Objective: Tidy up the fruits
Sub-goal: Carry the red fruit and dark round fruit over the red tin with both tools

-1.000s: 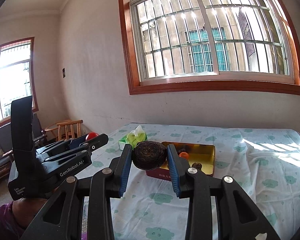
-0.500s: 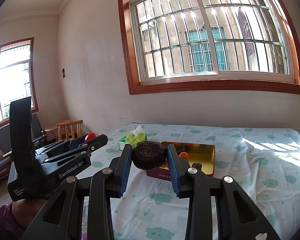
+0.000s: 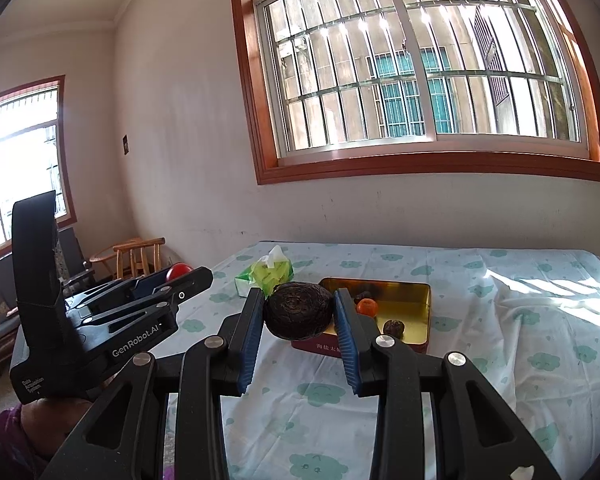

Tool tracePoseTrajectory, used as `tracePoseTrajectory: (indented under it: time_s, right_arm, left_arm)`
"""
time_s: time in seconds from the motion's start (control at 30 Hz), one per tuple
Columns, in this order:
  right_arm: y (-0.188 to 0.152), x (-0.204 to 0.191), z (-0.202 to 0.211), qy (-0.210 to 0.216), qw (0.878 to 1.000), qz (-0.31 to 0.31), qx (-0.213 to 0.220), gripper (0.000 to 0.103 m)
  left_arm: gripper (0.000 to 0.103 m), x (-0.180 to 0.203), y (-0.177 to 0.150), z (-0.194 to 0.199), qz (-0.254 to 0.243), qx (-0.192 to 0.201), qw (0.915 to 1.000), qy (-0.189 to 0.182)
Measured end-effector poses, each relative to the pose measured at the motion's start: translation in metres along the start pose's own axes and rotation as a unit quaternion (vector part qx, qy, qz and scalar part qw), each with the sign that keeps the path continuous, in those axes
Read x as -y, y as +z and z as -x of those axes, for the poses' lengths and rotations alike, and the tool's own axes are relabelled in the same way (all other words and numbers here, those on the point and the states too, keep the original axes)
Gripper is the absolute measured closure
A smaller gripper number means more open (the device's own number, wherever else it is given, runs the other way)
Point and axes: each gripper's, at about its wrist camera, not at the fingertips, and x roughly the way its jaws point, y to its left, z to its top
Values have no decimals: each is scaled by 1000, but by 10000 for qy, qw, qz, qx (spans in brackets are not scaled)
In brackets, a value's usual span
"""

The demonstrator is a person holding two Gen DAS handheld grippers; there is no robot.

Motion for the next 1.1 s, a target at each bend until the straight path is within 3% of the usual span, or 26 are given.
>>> tracePoseTrajectory:
  time_s: [1.1]
  right_arm:
    - [14,36,-57,114,9992,-289,-242,70]
  left_arm:
    - [72,7,10,-85,-138,-505,9986,123]
